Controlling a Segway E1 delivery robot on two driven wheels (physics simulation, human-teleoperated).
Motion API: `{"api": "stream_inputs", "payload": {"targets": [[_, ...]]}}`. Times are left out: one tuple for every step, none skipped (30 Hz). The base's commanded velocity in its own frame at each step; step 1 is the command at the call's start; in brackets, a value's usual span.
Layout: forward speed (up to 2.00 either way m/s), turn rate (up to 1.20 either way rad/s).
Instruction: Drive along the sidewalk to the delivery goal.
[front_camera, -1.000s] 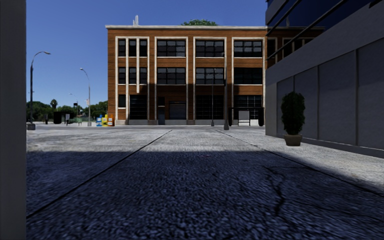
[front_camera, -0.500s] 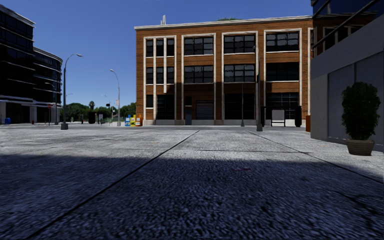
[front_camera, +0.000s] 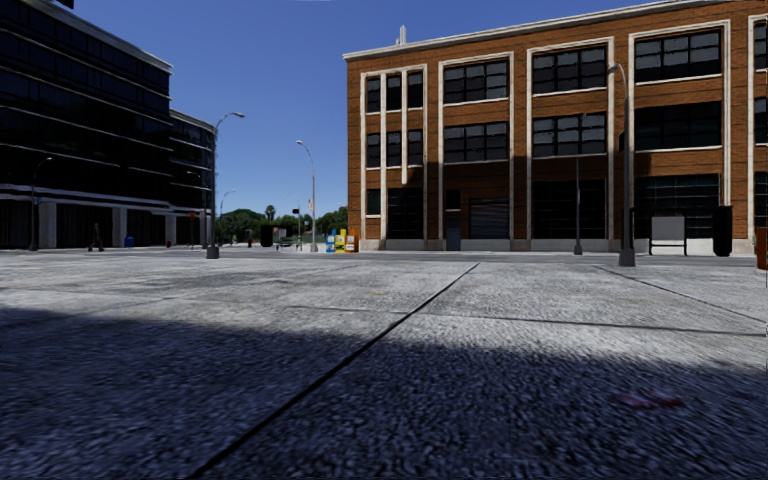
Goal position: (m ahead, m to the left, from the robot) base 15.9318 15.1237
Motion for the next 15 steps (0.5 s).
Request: {"api": "stream_inputs", "payload": {"targets": [[2.0, 0.49], [2.0, 0.49], [2.0, 0.5], [2.0, 0.5], [2.0, 0.5], [2.0, 0.5], [2.0, 0.5], [2.0, 0.5], [2.0, 0.5], [2.0, 0.5], [2.0, 0.5], [2.0, 0.5], [2.0, 0.5], [2.0, 0.5], [2.0, 0.5]]}}
